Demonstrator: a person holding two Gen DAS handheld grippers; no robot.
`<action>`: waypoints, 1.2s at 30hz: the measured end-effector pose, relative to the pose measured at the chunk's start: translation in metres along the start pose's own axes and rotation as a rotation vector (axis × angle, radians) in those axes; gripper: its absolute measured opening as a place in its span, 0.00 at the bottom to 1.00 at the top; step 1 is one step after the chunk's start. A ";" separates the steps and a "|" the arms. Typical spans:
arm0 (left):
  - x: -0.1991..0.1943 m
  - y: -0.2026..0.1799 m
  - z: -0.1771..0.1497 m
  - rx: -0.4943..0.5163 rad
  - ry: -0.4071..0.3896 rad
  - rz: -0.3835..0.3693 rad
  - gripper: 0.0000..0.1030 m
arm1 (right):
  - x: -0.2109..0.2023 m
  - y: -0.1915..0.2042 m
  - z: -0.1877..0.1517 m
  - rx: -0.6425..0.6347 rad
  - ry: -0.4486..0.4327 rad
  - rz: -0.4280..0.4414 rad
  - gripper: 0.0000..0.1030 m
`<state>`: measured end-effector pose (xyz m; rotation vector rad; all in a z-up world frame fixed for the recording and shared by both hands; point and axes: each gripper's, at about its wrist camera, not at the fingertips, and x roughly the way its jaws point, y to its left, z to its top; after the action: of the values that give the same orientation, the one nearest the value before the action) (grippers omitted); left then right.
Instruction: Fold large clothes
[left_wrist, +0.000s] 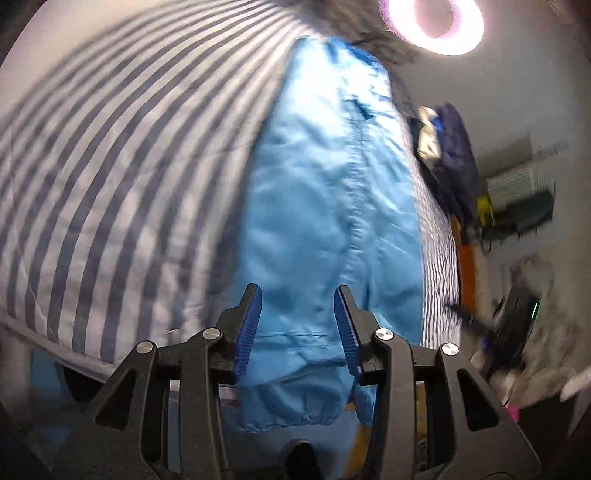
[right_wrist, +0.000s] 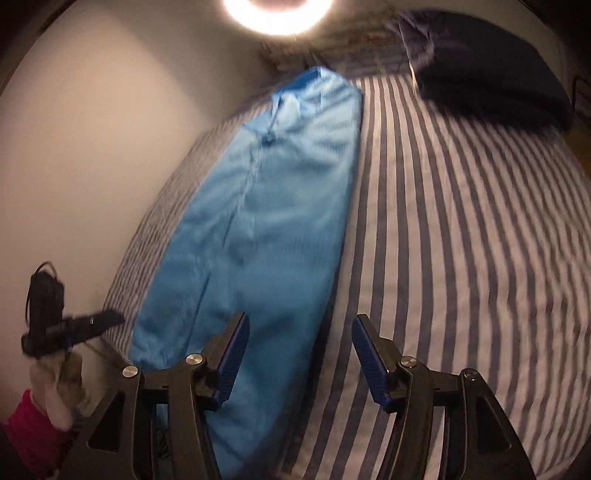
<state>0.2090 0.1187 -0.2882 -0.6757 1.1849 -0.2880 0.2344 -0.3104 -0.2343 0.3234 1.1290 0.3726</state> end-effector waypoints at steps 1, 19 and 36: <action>0.005 0.010 0.002 -0.044 0.008 -0.018 0.40 | 0.004 -0.002 -0.009 0.018 0.019 0.012 0.59; 0.034 0.042 -0.003 -0.142 0.052 -0.035 0.24 | 0.042 -0.002 -0.056 0.143 0.089 -0.026 0.54; 0.032 0.035 -0.027 -0.121 0.128 -0.105 0.21 | 0.055 0.002 -0.051 0.091 0.182 0.131 0.54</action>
<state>0.1907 0.1197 -0.3397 -0.8368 1.2990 -0.3538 0.2077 -0.2807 -0.2977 0.4519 1.3095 0.4746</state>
